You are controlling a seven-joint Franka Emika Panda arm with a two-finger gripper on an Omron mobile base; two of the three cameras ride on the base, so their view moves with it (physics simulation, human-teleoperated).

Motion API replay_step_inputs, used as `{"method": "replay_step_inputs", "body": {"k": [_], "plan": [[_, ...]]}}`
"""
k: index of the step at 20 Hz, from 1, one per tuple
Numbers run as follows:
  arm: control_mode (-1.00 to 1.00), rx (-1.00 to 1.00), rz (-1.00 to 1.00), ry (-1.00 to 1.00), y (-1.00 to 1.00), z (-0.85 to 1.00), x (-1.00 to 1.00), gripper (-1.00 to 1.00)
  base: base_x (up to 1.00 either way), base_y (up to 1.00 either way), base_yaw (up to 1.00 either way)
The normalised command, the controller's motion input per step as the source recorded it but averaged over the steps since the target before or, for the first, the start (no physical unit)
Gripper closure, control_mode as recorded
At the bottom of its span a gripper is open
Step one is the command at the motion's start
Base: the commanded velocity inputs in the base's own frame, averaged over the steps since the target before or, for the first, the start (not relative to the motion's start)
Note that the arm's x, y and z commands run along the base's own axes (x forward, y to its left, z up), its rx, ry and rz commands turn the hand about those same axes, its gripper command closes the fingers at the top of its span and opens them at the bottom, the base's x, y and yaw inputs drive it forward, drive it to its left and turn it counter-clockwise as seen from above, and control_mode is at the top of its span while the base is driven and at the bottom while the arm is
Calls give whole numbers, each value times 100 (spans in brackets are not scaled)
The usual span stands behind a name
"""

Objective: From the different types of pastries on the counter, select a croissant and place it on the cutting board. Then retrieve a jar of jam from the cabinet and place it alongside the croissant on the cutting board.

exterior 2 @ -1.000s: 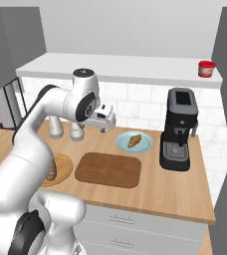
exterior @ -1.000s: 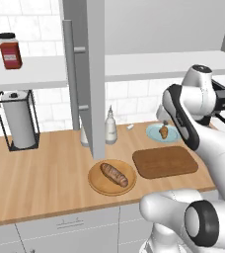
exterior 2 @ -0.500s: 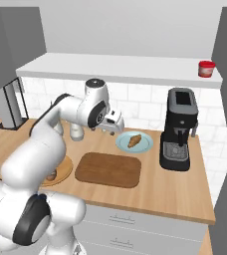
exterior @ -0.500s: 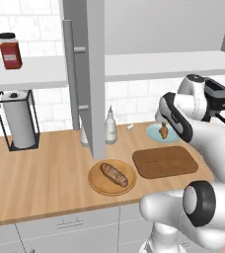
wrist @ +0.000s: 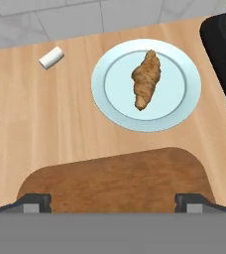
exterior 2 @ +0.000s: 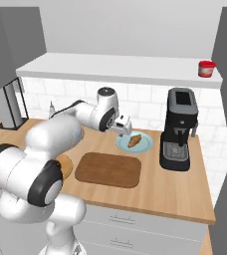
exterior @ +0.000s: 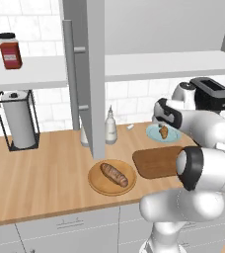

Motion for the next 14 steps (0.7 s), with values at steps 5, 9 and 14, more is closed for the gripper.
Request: {"method": "replay_step_inputs", "body": {"k": [5, 9, 14], "plan": [[-100, 0, -2, -1, -30, -41, 37, -100, 0, 0, 0], [-100, 0, -3, 0, -33, -55, 36, -100, 0, 0, 0], [-100, 8, 0, -2, -34, -43, 29, -100, 0, 0, 0]]}}
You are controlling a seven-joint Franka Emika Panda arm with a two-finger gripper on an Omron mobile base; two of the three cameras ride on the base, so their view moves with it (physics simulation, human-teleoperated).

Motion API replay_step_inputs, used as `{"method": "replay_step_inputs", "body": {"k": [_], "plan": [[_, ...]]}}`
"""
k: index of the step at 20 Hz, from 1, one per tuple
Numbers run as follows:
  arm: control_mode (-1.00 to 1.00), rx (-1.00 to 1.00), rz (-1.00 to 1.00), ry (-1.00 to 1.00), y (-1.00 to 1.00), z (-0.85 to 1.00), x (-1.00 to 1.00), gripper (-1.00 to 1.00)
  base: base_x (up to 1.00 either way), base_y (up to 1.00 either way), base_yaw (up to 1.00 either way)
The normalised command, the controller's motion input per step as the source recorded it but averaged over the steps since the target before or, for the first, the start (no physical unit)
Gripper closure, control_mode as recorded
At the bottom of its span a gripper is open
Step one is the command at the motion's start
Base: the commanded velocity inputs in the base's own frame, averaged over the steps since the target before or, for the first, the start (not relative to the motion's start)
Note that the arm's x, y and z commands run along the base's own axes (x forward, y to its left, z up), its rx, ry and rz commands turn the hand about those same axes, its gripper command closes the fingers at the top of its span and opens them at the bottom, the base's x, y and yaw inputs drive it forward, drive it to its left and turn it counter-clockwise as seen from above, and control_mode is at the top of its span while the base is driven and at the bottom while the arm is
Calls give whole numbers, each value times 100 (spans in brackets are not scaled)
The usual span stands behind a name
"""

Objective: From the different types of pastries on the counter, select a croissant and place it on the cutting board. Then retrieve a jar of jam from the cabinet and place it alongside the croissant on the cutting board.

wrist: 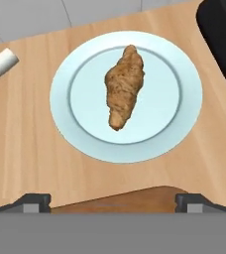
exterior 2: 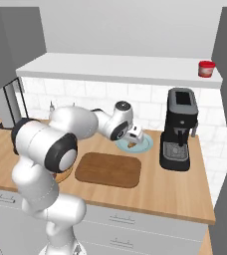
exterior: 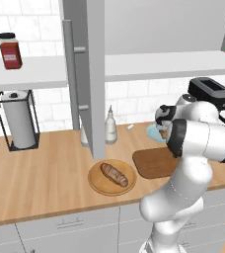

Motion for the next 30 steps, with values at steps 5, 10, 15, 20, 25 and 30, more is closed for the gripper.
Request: {"method": "replay_step_inputs", "body": {"k": [5, 10, 15, 20, 25, 30], "plan": [[-100, 3, 0, 0, -8, -15, 36, -100, 0, 0, 0], [-100, 0, 0, 6, 0, -6, 58, -100, 0, 0, 0], [-100, 2, 0, 4, -15, -39, 52, -100, 0, 0, 0], [-100, 3, 0, 6, -27, -30, 52, -100, 0, 0, 0], [-100, 0, 0, 12, -10, -31, 49, -100, 0, 0, 0], [-100, 0, 0, 9, 5, -22, 34, -100, 0, 0, 0]]}}
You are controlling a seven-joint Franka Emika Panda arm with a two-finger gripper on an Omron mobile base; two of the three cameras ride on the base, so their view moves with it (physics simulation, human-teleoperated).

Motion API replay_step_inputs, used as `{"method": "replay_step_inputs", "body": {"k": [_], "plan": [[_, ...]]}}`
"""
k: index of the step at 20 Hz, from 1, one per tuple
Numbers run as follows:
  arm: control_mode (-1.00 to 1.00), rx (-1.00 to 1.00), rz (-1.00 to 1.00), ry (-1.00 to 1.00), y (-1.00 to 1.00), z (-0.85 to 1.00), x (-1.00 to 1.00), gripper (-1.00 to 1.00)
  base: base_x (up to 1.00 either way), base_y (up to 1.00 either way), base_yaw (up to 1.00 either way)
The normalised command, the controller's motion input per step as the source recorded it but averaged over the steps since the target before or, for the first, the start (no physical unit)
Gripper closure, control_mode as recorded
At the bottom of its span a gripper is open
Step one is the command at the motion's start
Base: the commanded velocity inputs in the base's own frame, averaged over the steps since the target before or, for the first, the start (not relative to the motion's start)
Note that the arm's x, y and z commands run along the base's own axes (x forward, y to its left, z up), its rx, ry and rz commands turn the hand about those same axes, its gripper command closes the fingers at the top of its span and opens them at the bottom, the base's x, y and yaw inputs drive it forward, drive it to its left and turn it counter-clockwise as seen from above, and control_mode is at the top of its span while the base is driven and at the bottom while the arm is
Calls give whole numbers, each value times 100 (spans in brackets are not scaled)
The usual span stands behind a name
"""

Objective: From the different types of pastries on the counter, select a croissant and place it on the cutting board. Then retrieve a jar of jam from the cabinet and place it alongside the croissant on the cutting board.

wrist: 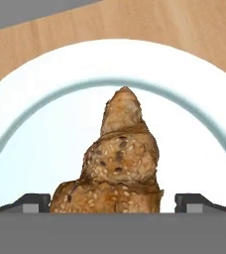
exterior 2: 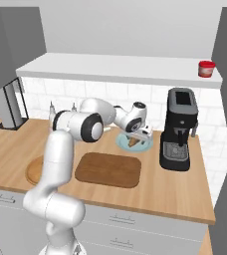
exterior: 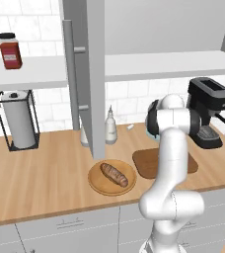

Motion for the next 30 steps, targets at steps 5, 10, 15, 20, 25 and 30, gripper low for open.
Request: {"method": "replay_step_inputs", "body": {"k": [5, 10, 15, 20, 25, 30], "plan": [[-100, 0, 0, 0, 11, -7, 0, 100, 0, 0, 0], [-100, 1, 0, -3, 31, 0, -34, 100, 0, 0, 0], [-100, 1, -2, -5, 30, 0, -82, 100, 0, 0, 0], [-100, 0, -1, -8, 5, 37, -94, 100, 0, 0, 0], [-100, 0, 0, 0, 5, 9, -100, 100, 0, 0, 0], [-100, 0, 0, 10, 61, 0, -73, 100, 0, 0, 0]]}}
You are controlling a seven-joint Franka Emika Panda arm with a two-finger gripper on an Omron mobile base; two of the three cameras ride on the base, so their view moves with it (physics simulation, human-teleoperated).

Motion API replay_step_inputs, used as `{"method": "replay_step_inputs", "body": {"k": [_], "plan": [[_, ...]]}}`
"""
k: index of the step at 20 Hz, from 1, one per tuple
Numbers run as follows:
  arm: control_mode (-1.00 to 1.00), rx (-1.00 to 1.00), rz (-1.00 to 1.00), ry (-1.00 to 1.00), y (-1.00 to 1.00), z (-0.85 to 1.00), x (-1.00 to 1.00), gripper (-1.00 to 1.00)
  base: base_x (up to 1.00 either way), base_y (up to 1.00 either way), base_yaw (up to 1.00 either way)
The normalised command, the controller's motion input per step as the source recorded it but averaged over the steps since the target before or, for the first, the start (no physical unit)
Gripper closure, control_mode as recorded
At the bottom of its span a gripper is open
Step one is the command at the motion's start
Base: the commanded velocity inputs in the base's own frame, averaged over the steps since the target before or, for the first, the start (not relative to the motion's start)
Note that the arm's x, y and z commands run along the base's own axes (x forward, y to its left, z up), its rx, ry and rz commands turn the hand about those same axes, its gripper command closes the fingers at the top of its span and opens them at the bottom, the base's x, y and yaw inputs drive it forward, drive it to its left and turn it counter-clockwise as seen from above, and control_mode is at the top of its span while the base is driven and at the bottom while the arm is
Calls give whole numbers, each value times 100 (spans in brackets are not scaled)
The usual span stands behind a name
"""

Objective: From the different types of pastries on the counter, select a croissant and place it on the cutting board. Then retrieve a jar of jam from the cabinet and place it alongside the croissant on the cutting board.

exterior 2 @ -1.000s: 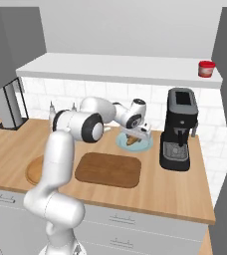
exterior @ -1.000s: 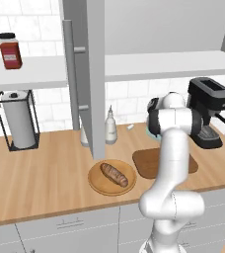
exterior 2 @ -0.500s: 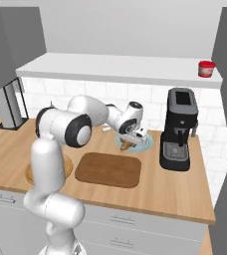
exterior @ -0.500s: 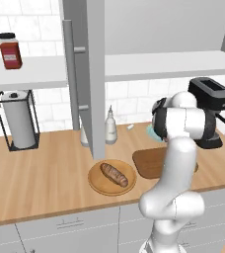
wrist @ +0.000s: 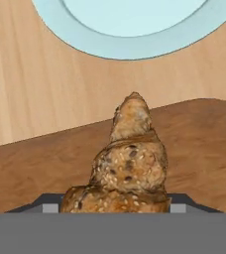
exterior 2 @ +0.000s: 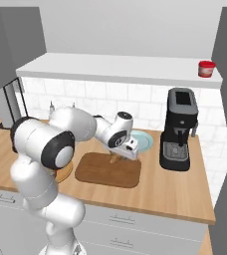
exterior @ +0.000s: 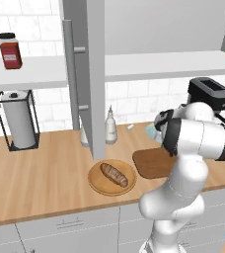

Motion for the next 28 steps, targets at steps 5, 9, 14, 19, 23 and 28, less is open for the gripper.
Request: {"method": "replay_step_inputs", "body": {"k": [5, 9, 14, 19, 23, 28], "plan": [[-100, -6, 0, 18, 96, 0, -35, 100, 0, 0, 0], [-100, -2, 0, 14, 74, 0, -19, 100, 0, 0, 0], [-100, 0, 2, 4, 14, -18, 0, 100, 0, 0, 0], [-100, 0, 4, 0, 0, -32, 1, 100, 0, 0, 0], [-100, 0, 5, 0, 10, -34, -3, -100, 0, 0, 0], [-100, 0, 1, 0, 16, -5, -28, -100, 0, 0, 0]]}}
